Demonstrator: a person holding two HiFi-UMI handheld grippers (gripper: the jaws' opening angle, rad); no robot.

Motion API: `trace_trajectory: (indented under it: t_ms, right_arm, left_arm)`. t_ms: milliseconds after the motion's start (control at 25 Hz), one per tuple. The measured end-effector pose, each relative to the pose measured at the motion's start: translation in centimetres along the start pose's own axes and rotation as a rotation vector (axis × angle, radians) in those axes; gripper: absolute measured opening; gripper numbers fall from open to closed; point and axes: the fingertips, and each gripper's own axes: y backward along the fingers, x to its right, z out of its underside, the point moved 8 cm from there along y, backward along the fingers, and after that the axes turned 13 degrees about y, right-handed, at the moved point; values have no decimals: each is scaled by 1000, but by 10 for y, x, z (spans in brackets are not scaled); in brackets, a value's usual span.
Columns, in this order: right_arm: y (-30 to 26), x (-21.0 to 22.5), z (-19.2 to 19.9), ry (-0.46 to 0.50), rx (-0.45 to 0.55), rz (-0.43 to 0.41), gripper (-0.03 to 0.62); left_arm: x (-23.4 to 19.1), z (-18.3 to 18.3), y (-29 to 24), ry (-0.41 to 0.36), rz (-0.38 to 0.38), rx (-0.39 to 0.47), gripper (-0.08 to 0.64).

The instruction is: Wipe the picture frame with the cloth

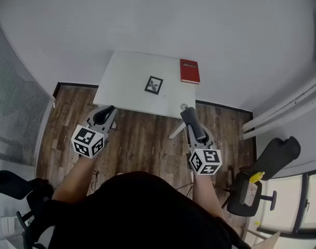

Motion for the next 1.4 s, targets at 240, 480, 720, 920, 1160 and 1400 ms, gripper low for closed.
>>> trace_trajectory:
  t_ms: [240,480,720,920,1160,1400]
  right_arm:
    - [0,8,10,12,-2,-21,109]
    - [-2,20,18,-23,8,-47,109]
    - [-12,18,22,-39,12,-63,107]
    - [-32,18,29,-39,-13,-59,107]
    - [-60,15,26,-23,-43,-36,107]
    - [-104,6,18,2,-62,-21,107]
  left_arm:
    - [4,7,-8,6,-21,-21,41]
    - [15,16,-10,7,-45,-50,41]
    - [4,18,-9,11,-72,-72,41]
    - [-14,23,-24,17,-64,-89,41]
    - [-48,23,-49,28,-35,-95,41]
    - [-92,7,-74,16,-13,-101,41]
